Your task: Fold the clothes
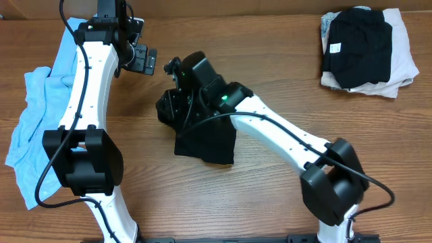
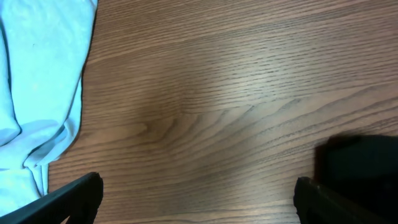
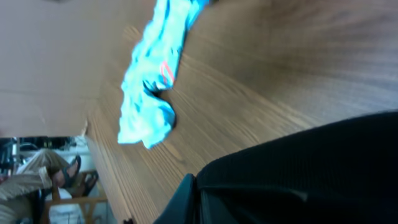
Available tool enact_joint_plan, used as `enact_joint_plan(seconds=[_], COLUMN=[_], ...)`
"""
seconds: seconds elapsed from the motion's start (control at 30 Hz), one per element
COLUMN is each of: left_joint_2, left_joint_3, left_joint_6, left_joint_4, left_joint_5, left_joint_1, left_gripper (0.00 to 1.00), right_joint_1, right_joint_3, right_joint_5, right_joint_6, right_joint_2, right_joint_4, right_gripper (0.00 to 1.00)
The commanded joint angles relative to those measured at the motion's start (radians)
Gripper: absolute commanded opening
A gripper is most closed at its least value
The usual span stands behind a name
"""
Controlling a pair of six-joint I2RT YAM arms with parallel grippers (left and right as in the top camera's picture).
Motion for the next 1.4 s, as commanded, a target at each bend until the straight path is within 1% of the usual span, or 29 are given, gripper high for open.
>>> enact_joint_plan(seconds=[0.0,0.03,0.1,0.17,0.27,0.4,0.47,0.5,0.57,0.63,0.67,0.77,0.87,0.93,1.13,1.3,1.37], left_joint_2=[-0.003,-0.003,-0.003,-0.003,-0.003,-0.003,-0.003,-0.003,-0.003,-0.003,-0.003,-0.003,-0.003,-0.003,-0.003,-0.003,-0.003], left_joint_3=[-0.004,-0.004,-0.004,-0.004,-0.004,-0.004,-0.004,-0.004,-0.004,-0.004,-0.004,-0.004,-0.004,-0.004,-0.004,-0.004,-0.004], left_joint_6=[-0.010,-0.010,-0.010,-0.010,-0.010,-0.010,-0.009,-0.007,0.000,0.035,0.055,0.074,0.077,0.077,0.077,0.077,0.077], left_joint_4=[0.004,0.006,0.009,0.010,0.007,-0.025,-0.053,-0.068,-0.099,-0.134,-0.150,-0.175,-0.170,-0.165,-0.153,-0.151,-0.151], left_joint_5=[0.002,0.002,0.002,0.002,0.016,0.113,0.177,0.208,0.272,0.329,0.344,0.338,0.339,0.339,0.338,0.338,0.338], left_joint_1=[0.004,0.004,0.004,0.004,0.004,0.003,0.003,0.003,0.001,-0.004,-0.008,-0.019,-0.023,-0.024,-0.025,-0.025,-0.025], left_gripper=[1.00,1.00,1.00,1.00,1.00,1.00,1.00,1.00,1.00,1.00,1.00,1.00,1.00,1.00,1.00,1.00,1.00], right_joint_1=[0.023,0.023,0.016,-0.004,-0.053,-0.156,-0.217,-0.244,-0.299,-0.341,-0.356,-0.370,-0.353,-0.335,-0.258,-0.121,-0.072], right_joint_3=[0.018,0.018,0.021,0.037,0.092,0.190,0.236,0.252,0.265,0.262,0.253,0.217,0.141,0.064,-0.123,-0.209,-0.223], right_joint_5=[-0.003,-0.011,-0.047,-0.066,-0.062,-0.030,0.021,0.045,0.063,0.063,0.063,0.065,0.072,0.073,0.070,0.184,0.237], right_joint_6=[-0.013,-0.017,-0.048,-0.047,-0.067,-0.112,-0.119,-0.119,-0.145,-0.172,-0.190,-0.279,-0.329,-0.329,-0.346,-0.346,-0.336], right_joint_2=[0.067,0.070,0.063,0.043,-0.008,-0.088,-0.115,-0.122,-0.127,-0.126,-0.125,-0.123,-0.123,-0.123,-0.123,-0.123,-0.116], right_joint_4=[0.001,0.001,-0.002,-0.023,-0.097,-0.272,-0.388,-0.440,-0.539,-0.622,-0.655,-0.746,-0.769,-0.747,-0.662,-0.626,-0.606], right_gripper=[0.27,0.38,0.44,0.45,0.46,0.48,0.53,0.58,0.65,0.67,0.70,0.70,0.69,0.65,0.61,0.63,0.66])
